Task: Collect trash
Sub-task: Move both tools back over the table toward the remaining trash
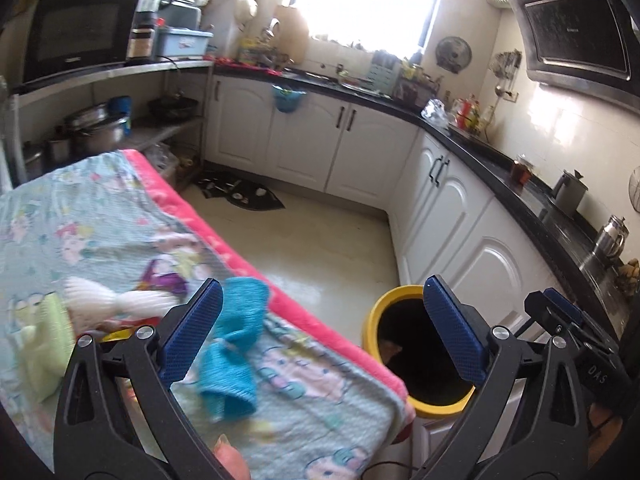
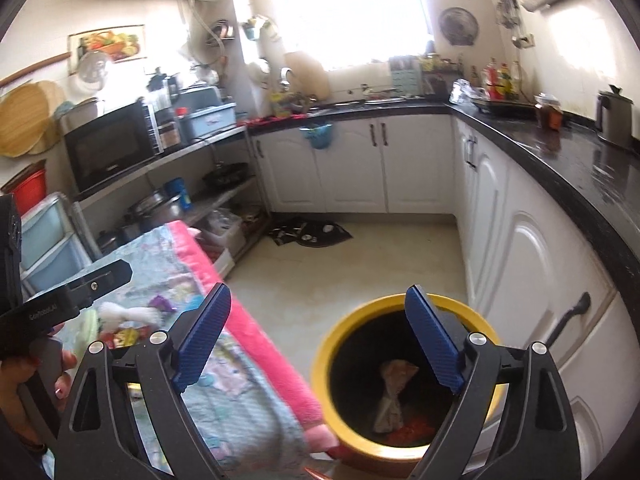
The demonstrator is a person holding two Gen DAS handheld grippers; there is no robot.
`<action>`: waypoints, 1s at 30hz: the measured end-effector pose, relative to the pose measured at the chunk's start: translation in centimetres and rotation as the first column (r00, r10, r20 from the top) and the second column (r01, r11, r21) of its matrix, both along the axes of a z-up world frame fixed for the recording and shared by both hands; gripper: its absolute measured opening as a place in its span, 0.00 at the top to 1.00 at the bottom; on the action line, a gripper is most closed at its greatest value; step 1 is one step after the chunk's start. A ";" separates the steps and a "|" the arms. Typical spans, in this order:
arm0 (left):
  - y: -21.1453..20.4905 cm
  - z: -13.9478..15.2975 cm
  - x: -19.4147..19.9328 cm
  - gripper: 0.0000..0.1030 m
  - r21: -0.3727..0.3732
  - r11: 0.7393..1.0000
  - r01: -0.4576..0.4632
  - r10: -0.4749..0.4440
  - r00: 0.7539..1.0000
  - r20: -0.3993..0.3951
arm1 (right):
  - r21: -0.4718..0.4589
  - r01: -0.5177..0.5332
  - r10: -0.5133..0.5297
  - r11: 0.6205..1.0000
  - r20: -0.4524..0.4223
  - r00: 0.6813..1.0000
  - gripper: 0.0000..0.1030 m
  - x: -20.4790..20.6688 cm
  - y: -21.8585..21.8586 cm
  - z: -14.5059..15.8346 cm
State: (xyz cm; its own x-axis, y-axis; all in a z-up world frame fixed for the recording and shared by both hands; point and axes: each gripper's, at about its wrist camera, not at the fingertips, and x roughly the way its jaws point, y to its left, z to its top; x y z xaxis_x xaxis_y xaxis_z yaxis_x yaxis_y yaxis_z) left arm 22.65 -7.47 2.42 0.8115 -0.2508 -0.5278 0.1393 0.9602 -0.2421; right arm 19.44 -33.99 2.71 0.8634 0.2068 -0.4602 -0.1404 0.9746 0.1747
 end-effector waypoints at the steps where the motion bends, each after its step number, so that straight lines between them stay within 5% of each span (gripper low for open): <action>1: 0.7 0.1 -0.6 0.10 0.000 1.000 -0.012 0.012 1.000 0.003 | -0.007 -0.014 0.014 1.000 0.007 1.000 0.16 -0.2 0.5 0.2; 15: 9.5 2.4 -7.3 0.10 0.017 0.979 -0.204 0.203 0.976 0.079 | 0.030 -0.210 0.208 0.977 0.039 0.977 0.11 -2.5 7.6 2.0; 30: 16.4 1.5 -12.0 0.10 0.014 0.940 -0.342 0.340 0.938 0.073 | -0.002 -0.394 0.393 0.919 0.033 0.919 0.11 -5.1 15.7 2.5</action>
